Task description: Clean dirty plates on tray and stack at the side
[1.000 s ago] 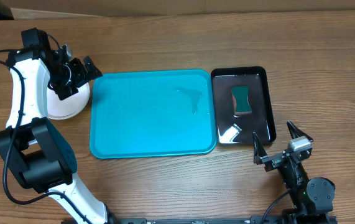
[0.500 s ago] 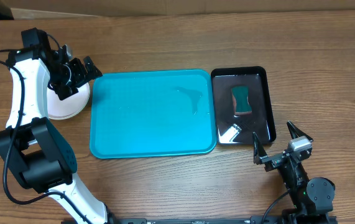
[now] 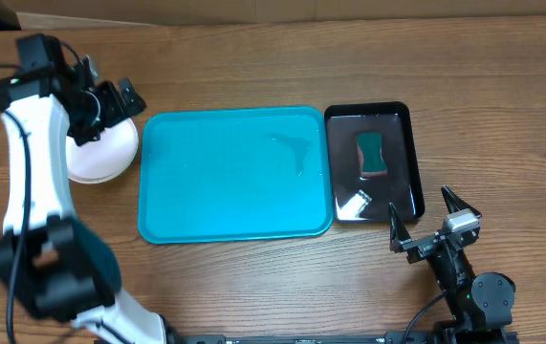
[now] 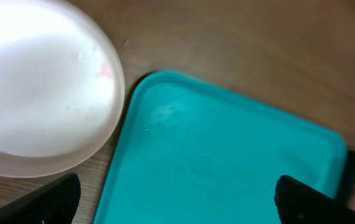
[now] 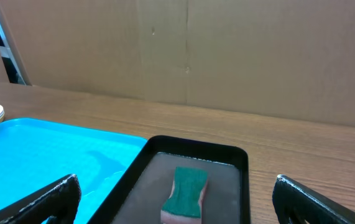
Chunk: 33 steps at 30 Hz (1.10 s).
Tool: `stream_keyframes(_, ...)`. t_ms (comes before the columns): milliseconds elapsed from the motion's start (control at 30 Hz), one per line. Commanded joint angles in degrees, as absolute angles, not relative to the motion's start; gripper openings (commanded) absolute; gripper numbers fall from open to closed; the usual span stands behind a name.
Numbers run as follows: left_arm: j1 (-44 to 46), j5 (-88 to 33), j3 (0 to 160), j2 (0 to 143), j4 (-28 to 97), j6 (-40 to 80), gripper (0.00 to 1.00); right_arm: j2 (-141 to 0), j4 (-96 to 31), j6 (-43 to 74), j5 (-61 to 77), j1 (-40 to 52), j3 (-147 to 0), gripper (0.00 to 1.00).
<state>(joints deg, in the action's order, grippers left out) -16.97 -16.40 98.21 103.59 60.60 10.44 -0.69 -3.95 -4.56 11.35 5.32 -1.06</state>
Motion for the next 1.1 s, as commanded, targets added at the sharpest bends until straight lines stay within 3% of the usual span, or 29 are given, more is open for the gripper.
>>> stream_keyframes(0,-14.20,-15.92,99.48,90.39,60.62,9.39,1.00,-0.16,-3.75,-4.95,11.22,5.08,-0.45,1.00)
stream_keyframes(233,-11.73,-15.97,99.48,70.59,60.64,9.39,1.00,-0.16,-3.75,-4.95,11.22,5.08,-0.45,1.00)
stream_keyframes(700,-3.70,-11.35,98.30,48.93,66.35,7.66,1.00,-0.16,-3.75,-4.95,11.22,5.08,-0.45,1.00)
stream_keyframes(1067,-3.75,-8.78,76.05,27.68,60.36,7.77,1.00,-0.16,-3.75,-4.95,11.22,5.08,-0.45,1.00)
